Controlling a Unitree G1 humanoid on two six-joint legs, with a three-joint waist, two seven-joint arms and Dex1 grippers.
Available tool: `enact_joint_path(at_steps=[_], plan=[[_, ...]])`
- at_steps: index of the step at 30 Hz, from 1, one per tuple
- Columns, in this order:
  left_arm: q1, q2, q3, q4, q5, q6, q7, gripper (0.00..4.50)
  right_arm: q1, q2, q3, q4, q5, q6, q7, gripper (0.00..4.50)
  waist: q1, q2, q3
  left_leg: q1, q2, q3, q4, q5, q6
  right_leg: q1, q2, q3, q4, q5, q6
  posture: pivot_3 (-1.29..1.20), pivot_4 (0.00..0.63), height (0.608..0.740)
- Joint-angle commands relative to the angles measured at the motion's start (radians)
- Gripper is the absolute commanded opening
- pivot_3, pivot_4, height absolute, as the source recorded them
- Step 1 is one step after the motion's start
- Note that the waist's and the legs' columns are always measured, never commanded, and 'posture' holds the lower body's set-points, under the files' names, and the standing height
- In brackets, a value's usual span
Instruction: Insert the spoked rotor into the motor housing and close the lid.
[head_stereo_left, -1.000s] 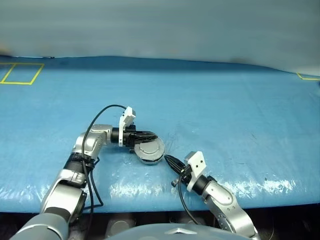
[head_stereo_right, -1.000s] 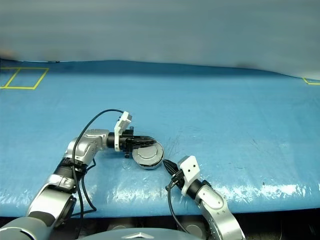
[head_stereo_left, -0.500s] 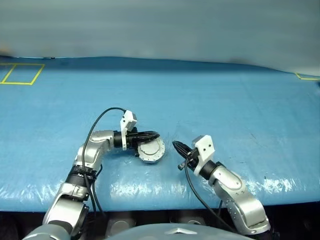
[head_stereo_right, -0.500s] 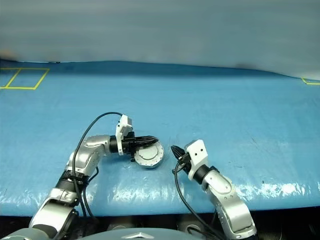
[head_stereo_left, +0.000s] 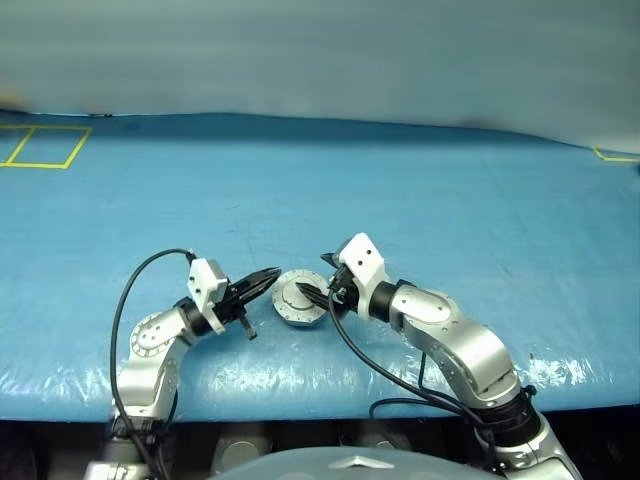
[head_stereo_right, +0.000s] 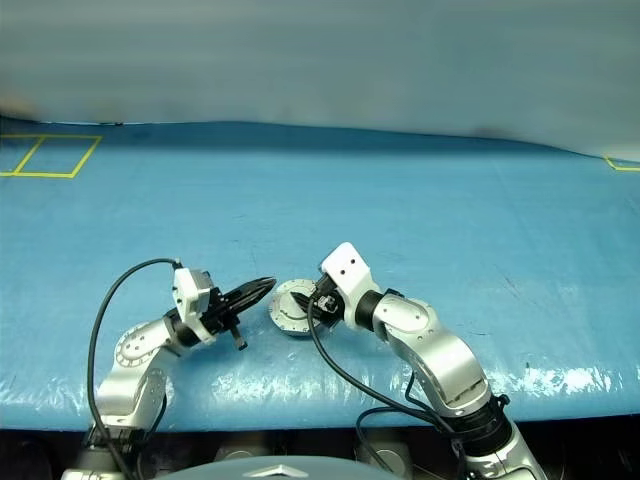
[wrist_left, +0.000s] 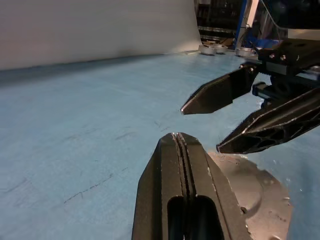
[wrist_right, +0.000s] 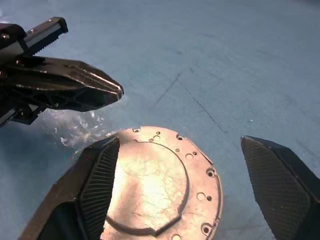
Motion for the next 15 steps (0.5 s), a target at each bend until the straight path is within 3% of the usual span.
enact_joint_path(at_steps=[1,7,15], plan=[[0.068,-0.014,0.019,-0.084,-0.016,-0.047,0.048,0.0,-0.036,0.012,0.023,-0.012,0.012,0.033,0.016,4.47,-0.001,0.0,0.0,0.0,0.0,0.0,0.0,0.0,0.0,0.0,0.0,0.0,0.0,0.0,0.0,0.0,0.15,0.74],[0.168,-0.043,0.008,-0.093,0.003,-0.127,0.103,0.0,-0.061,-0.003,0.079,0.017,-0.007,0.041,0.049,4.47,0.0,0.0,0.0,0.0,0.0,0.0,0.001,-0.001,0.001,0.0,-0.001,0.0,0.0,0.0,-0.001,0.0,0.15,0.74],[0.165,-0.064,-0.022,-0.065,-0.003,-0.155,0.129,0.0,-0.082,-0.025,0.095,0.109,-0.046,-0.007,0.083,4.47,-0.002,0.0,0.0,0.0,-0.001,0.001,0.001,-0.001,0.001,0.0,-0.001,0.0,0.0,-0.001,-0.001,0.0,0.15,0.74]])
